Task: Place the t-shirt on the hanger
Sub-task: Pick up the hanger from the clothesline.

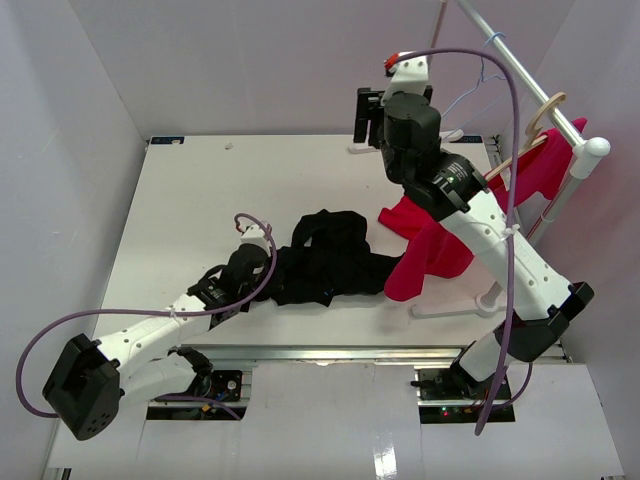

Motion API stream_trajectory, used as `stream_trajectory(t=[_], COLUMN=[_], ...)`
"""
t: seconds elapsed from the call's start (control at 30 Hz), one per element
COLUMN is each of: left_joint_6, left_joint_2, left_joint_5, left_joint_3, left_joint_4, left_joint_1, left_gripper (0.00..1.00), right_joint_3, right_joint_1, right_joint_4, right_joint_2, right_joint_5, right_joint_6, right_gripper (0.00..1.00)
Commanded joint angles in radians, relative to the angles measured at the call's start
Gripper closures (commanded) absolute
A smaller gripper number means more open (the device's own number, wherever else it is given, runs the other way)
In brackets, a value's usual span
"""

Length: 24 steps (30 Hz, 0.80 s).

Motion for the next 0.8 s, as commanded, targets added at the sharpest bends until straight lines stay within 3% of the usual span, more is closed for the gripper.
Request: stream_trajectory(t=[0.0,0.17,0.33,0.57,0.77], left_joint_6=[0.022,0.023,0.029,0.034,0.036], left_joint_2=[-0.022,-0.038,-0.03,-0.006,-0.005], left_joint_5=[-0.06,-0.087,-0.111,-0.107,-0.108], left_joint_3=[-0.019,-0.033,-0.023,-0.016,-0.016], left_joint_4=[0.04,0.041,0.026,0.028,0.029], left_joint_1=[-0.025,-0.047,-0.06,-0.062,-0.067], left_gripper=[1.0,1.0,1.0,1.0,1.0], right_joint_3=[0.02,-0.073,-0.193,-0.233,-0.274], right_joint_1=[-0.009,-0.011,-0.046,-0.102,-0.188], right_joint_4=[-0.012,-0.035,-0.036,-0.036,-0.031], right_joint_2=[0.018,0.009,-0.052,-0.027,-0.027], right_joint_5=[0.28,0.416,0.387,0.429,0.374], right_joint_6=[0.021,0.098,0.235,0.283,0.409], right_gripper=[0.24,0.25,0.26,0.26,0.28])
